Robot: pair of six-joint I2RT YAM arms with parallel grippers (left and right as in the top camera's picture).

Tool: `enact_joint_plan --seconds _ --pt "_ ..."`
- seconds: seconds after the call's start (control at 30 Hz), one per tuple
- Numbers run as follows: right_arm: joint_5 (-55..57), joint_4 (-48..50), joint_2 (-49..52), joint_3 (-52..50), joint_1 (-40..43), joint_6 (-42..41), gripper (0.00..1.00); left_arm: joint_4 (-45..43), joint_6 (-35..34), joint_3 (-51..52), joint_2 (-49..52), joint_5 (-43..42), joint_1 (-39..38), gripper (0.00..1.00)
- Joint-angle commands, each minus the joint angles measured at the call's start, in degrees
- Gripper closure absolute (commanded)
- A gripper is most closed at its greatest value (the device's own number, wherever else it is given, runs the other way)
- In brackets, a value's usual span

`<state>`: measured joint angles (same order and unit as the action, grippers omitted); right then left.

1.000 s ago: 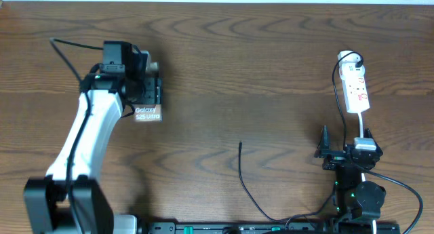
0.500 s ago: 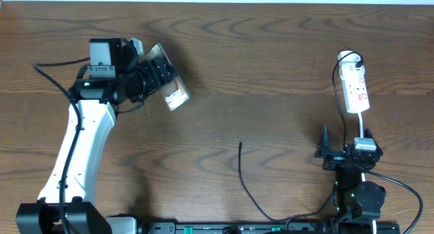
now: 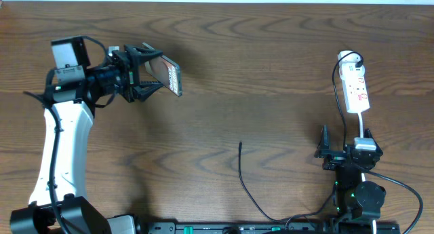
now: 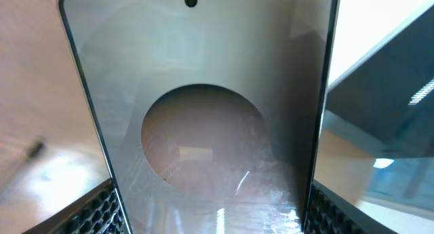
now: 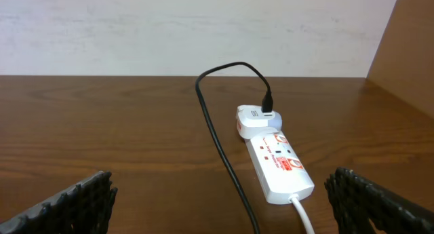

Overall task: Plug charger to phone and switch on socket
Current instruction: 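Lift the phone with the left gripper and turn it upright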

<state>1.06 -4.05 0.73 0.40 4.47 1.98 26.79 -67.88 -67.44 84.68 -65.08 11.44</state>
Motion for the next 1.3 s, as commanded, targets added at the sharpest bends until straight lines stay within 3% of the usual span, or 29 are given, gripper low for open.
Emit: enact_joint_plan --seconds 0.0,0.53,0.73,0.87,1.07,1.27 --pt "-0.09 -0.22 -0.17 -0.11 -0.50 0.22 0.01 -0.35 -6.62 -1.57 -1.55 -9.16 1.73 0.93" --pt "-0.09 -0.22 -0.20 -0.11 -0.50 0.24 0.01 -0.42 -8.85 -1.57 -1.55 -9.53 2.73 0.93" --pt "-0.09 -0.22 -0.20 -0.11 -0.50 0.24 0.01 -0.35 -4.24 -1.55 -1.55 -8.28 2.73 0.93" --pt "-0.09 -0.22 -0.20 -0.11 -0.50 0.24 0.01 1.31 2.05 -1.20 -1.53 -1.05 2.49 0.92" --pt "-0.09 -0.22 -0.20 -0.11 -0.50 0.24 0.01 14.29 9.20 -1.14 -1.51 17.25 1.42 0.93" --pt "0.50 0.17 -0.20 -0.11 -0.50 0.26 0.01 23.30 9.57 -1.14 -1.51 33.40 -1.68 0.93"
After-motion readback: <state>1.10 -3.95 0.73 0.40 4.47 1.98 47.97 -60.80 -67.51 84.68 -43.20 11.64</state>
